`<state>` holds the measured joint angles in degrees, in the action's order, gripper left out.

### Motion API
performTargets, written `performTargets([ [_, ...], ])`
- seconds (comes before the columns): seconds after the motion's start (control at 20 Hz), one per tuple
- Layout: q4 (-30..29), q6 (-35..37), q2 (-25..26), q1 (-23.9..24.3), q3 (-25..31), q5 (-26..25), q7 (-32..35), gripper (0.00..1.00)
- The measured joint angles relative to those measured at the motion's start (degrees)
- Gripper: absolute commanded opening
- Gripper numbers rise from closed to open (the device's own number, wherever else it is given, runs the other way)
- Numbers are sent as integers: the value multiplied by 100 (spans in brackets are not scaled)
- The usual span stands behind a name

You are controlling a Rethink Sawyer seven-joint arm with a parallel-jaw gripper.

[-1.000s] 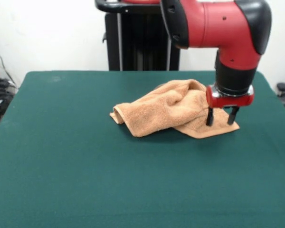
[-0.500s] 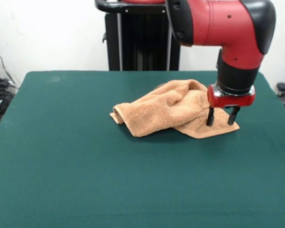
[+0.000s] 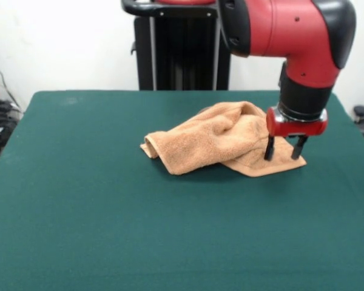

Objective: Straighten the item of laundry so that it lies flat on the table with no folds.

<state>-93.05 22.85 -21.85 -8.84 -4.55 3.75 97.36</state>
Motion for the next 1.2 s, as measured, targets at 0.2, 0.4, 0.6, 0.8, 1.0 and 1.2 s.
performTargets([
  [0.2,-1,0,-8,-37,-25,58,0,100],
  [0.4,-1,-1,-39,-59,-30,99,0,100],
  [0.6,-1,-1,-133,-90,-30,162,0,100],
  [0.8,-1,-1,-314,-97,-31,224,0,100],
  [1.0,3,-1,-448,-130,-48,291,0,100],
  [1.2,38,0,-479,-235,-91,380,0,100],
])
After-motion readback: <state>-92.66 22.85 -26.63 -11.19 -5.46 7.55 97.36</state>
